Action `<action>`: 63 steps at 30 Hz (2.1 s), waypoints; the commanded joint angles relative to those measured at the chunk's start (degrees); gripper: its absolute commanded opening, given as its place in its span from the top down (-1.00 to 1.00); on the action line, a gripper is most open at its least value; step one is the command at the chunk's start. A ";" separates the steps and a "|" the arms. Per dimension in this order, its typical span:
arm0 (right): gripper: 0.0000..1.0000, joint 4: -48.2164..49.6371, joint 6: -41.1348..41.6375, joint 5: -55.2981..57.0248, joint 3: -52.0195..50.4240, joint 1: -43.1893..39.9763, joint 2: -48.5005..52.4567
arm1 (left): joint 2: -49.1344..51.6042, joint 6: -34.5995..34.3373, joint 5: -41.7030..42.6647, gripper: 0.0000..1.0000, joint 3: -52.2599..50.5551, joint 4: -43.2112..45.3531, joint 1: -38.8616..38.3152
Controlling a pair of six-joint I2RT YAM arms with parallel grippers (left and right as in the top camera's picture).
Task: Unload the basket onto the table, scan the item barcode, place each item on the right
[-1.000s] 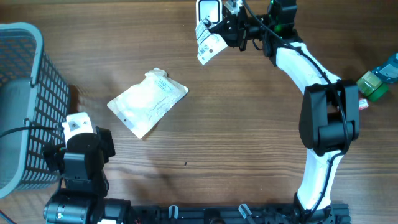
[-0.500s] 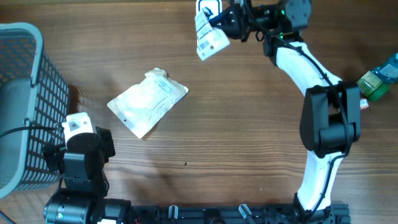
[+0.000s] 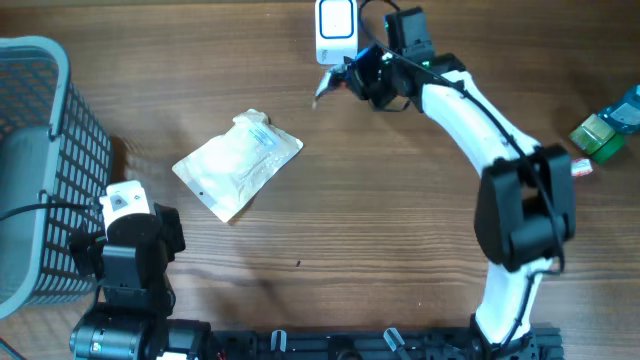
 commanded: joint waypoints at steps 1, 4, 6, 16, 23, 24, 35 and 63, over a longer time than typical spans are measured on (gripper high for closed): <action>0.90 -3.78 -18.73 22.91 3.65 2.38 -8.02 | -0.20 0.04 -0.55 -1.00 0.17 0.20 0.42; 0.90 -1.31 -36.70 32.87 6.21 4.17 -8.26 | -0.20 0.02 -0.55 -1.00 0.17 0.20 0.42; 0.90 4.50 -51.47 36.68 6.21 4.87 -7.67 | -0.20 0.04 -0.55 -1.00 0.17 0.20 0.42; 0.90 37.97 -111.78 41.18 6.19 9.46 7.67 | -0.20 0.04 -0.55 -1.00 0.17 0.20 0.42; 0.90 49.79 -120.28 38.51 6.19 12.96 16.96 | -0.20 0.02 -0.55 -1.00 0.17 0.20 0.42; 0.90 50.97 -120.45 38.53 6.19 12.94 17.57 | -0.20 0.02 -0.55 -1.00 0.17 0.20 0.42; 0.90 53.18 -112.61 24.41 6.19 7.43 18.03 | -0.20 0.04 -0.55 -1.00 0.17 0.20 0.42; 0.91 29.86 -108.34 50.53 6.23 8.07 1.64 | -0.20 0.04 -0.55 -1.00 0.17 0.20 0.42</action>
